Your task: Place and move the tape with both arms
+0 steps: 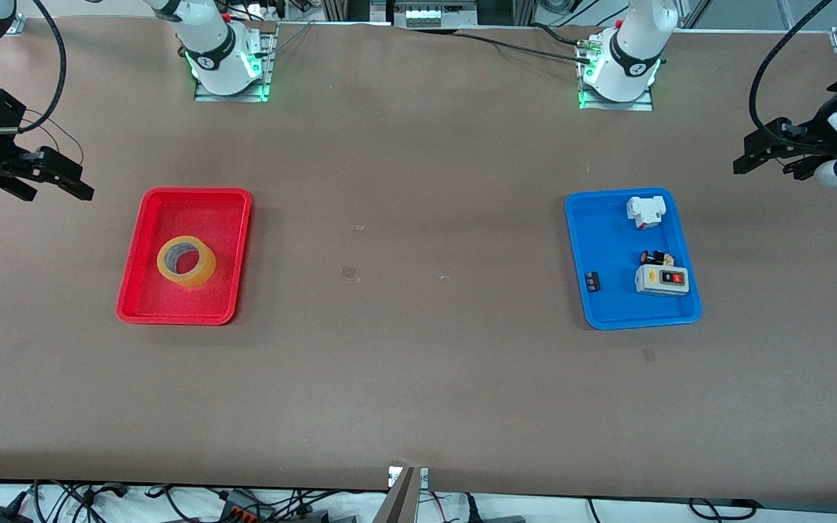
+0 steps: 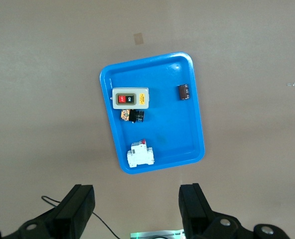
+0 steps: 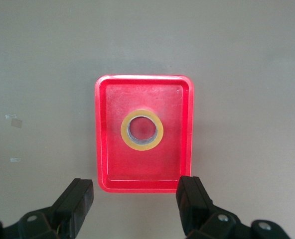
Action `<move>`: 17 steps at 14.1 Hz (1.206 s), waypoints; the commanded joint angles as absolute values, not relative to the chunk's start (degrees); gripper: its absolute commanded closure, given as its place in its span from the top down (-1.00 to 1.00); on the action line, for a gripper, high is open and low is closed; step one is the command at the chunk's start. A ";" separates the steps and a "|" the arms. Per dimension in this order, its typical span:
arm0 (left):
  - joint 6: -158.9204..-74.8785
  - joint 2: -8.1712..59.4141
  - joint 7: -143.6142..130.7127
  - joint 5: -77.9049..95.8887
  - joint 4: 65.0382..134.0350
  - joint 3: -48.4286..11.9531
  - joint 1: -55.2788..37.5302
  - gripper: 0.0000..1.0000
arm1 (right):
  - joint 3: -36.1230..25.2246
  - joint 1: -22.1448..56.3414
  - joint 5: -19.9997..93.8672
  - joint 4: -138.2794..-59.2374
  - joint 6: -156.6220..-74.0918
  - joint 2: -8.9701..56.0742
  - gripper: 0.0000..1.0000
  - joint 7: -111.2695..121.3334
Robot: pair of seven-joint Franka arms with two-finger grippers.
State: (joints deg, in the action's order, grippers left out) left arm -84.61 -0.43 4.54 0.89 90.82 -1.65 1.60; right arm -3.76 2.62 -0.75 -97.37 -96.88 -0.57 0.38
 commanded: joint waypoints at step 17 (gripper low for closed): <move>-83.32 -0.70 4.04 1.67 90.00 -1.76 1.85 1.00 | 0.00 -1.76 0.97 -97.21 -96.68 -1.67 0.99 0.53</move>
State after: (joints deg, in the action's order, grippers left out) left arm -84.49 -0.43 4.54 0.89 90.79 -1.65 1.60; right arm -0.98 -0.49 0.35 -97.29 -97.30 -0.56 0.32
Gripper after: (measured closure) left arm 0.000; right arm 0.000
